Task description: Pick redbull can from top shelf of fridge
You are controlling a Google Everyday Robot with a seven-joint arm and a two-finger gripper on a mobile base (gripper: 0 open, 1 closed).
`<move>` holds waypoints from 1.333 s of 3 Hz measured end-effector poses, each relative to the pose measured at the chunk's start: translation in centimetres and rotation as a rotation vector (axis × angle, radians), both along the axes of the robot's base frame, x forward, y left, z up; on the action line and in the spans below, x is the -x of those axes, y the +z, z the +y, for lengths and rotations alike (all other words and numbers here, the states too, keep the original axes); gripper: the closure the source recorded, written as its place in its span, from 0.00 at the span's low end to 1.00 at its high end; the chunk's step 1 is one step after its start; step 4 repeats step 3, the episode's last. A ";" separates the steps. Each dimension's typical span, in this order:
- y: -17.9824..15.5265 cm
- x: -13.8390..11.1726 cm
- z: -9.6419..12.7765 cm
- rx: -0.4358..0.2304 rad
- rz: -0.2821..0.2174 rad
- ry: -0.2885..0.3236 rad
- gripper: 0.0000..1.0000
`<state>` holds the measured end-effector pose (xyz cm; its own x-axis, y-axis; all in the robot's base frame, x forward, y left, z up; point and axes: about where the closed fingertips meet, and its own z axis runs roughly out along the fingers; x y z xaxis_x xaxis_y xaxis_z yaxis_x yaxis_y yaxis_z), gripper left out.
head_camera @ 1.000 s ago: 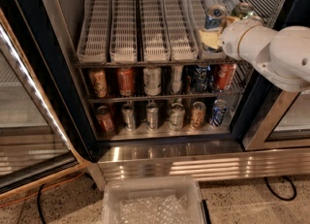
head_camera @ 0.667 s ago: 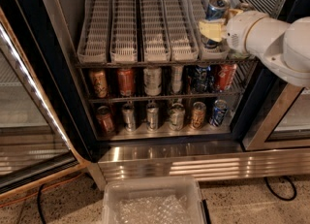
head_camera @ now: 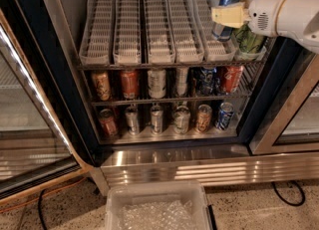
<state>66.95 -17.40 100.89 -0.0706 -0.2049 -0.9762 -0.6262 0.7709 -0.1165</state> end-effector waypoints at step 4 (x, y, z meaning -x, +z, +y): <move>-1.2 2.8 -0.8 0.061 0.100 0.134 1.00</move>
Offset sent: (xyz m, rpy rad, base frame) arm -0.0102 -0.0184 -0.0036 -0.0399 0.0525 0.0485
